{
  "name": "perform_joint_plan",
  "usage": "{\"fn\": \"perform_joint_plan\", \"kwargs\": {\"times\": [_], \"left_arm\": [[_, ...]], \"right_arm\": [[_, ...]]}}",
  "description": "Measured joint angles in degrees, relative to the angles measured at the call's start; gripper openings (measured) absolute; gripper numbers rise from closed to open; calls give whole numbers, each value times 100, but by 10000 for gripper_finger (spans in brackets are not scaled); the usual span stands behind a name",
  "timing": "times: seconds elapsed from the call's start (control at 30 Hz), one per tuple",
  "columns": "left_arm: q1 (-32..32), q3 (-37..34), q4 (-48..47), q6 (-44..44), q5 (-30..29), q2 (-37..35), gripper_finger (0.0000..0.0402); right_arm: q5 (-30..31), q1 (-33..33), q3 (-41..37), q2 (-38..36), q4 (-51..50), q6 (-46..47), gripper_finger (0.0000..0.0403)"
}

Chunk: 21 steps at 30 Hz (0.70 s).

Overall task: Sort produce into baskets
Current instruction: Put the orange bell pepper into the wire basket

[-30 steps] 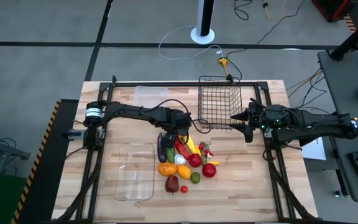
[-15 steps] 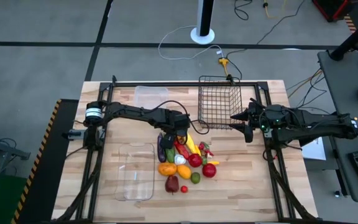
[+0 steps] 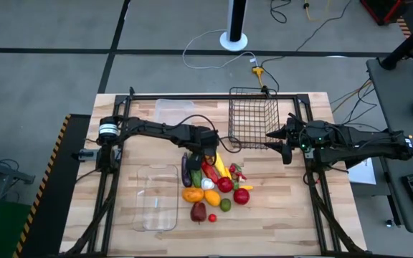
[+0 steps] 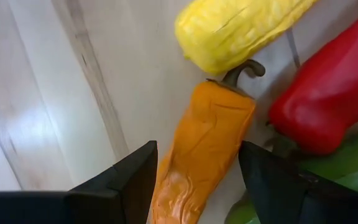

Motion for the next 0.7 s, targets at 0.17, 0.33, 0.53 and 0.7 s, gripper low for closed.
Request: {"fn": "perform_joint_plan", "kwargs": {"times": [0.17,0.33,0.53,0.7], "left_arm": [[11,-79,23,-2,-1,0,208],[7,-235,120,-7,0,0,208],[7,-290,188,-38,1,0,197],[7,-279,258,-74,-38,0,162]], "right_arm": [[0,0,0,0,0,-2,217],[0,0,0,1,0,-15,217],[0,0,0,0,-1,-24,217],[0,0,0,-1,0,-26,217]]}}
